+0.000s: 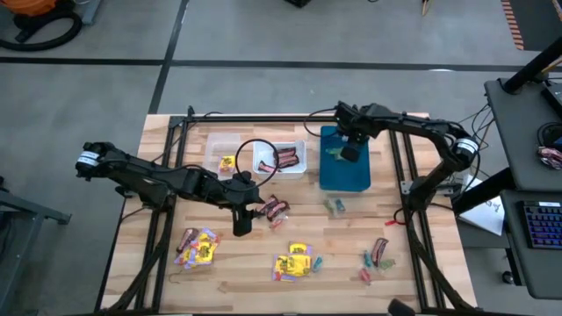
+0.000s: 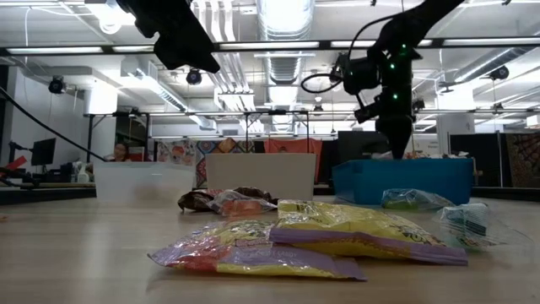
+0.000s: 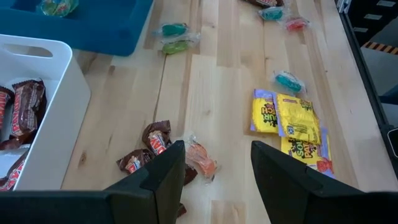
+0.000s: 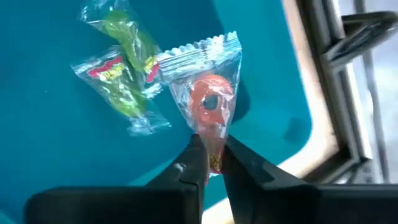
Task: Sort candy
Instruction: Put the orange candy into the blue bin, then put the yellow candy into the transparent bin
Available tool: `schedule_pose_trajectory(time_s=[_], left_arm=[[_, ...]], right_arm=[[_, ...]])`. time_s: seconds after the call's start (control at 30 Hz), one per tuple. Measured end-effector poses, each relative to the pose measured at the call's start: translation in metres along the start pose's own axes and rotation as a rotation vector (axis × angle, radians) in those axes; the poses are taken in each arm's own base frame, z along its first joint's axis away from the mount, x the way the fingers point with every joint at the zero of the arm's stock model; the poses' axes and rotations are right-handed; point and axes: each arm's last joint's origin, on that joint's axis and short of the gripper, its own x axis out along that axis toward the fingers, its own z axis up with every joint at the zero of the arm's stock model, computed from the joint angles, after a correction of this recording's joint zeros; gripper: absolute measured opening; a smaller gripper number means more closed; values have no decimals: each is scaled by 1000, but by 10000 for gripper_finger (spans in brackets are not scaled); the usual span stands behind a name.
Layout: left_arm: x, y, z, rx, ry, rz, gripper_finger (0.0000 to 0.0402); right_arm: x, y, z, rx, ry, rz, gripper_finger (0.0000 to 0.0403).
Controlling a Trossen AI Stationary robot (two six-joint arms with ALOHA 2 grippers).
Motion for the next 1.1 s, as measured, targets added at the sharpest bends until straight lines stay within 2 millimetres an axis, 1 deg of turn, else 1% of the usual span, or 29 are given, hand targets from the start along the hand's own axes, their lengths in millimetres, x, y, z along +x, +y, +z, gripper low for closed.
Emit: schedule_pose_trajectory(time_s=[0.13,0.27,0.37,0.47,0.57,0.63,0.77,0.93,1.03,1.1], left_arm=[[0,0,0,0,0,0,168],[0,0,0,-12,-1,0,168],[0,0,0,-43,-1,0,168],[0,-2,0,-90,1,-5,168],[-1,-5,-4,-148,26,-8,168],[-2,-8,-8,-191,56,-6,168],[-6,-14,-22,-280,218,-25,168],[-14,-24,-44,-378,438,0,168],[-19,-34,-53,-424,496,23,168],[-23,-41,-58,-456,522,34,168]], right_arm=[[8,0,-5,31,18,-10,83],[9,0,-5,71,20,-10,113],[5,2,-4,132,5,9,125],[-6,13,-3,156,-40,112,127],[-21,34,-5,156,-86,216,123],[-32,52,-9,119,-110,237,121],[-54,93,-21,45,-159,281,117],[-81,145,-45,-38,-204,356,118],[-93,171,-62,-85,-209,396,118],[-98,185,-73,-113,-208,413,119]])
